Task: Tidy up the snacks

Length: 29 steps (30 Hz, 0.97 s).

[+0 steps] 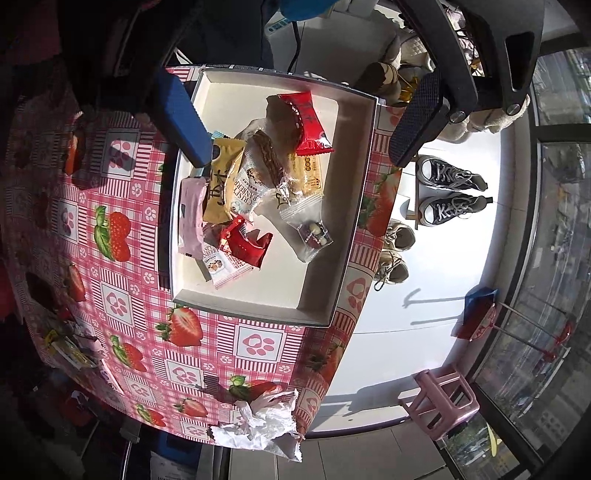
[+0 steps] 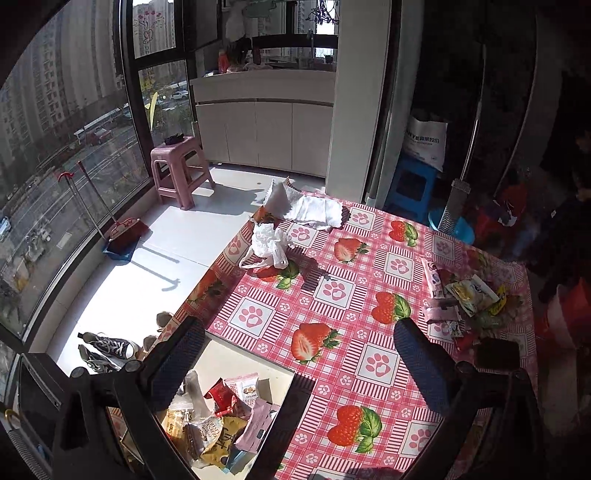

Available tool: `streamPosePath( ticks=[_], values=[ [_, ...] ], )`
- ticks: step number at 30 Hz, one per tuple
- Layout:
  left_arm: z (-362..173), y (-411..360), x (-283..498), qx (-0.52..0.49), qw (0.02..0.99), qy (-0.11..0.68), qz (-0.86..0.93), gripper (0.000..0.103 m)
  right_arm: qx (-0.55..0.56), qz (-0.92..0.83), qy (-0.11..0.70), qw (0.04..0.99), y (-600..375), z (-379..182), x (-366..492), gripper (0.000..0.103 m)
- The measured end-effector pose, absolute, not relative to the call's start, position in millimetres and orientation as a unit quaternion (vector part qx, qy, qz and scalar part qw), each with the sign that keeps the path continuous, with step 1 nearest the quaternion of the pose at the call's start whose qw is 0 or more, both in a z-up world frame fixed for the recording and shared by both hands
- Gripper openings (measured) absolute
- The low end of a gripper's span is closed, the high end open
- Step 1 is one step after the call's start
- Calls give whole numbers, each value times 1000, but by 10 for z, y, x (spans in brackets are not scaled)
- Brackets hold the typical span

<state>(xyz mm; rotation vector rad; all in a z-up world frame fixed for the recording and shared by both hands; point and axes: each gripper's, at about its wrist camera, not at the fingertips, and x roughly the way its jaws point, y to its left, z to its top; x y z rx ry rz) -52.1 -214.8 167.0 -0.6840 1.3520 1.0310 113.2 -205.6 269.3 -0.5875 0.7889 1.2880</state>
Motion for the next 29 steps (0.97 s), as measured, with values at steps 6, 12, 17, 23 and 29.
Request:
streamPosePath(
  ticks=[6, 12, 17, 23, 29],
  values=[
    [1629, -2157, -485, -293, 608, 595, 438, 98, -380, 536, 542, 524, -1929, 1607, 1012, 103],
    [1613, -2132, -492, -294, 604, 596, 439, 98, -399, 497, 604, 479, -1981, 1195, 1056, 103],
    [1596, -2124, -468, -293, 603, 599, 438, 98, -409, 505, 589, 480, -1997, 1248, 1010, 103],
    [1553, -2109, -476, -304, 597, 600, 437, 98, -413, 496, 597, 476, -2007, 1187, 1023, 103],
    [1642, -2101, -513, -320, 617, 572, 436, 98, -413, 496, 598, 475, -2004, 1178, 1028, 103]
  ],
)
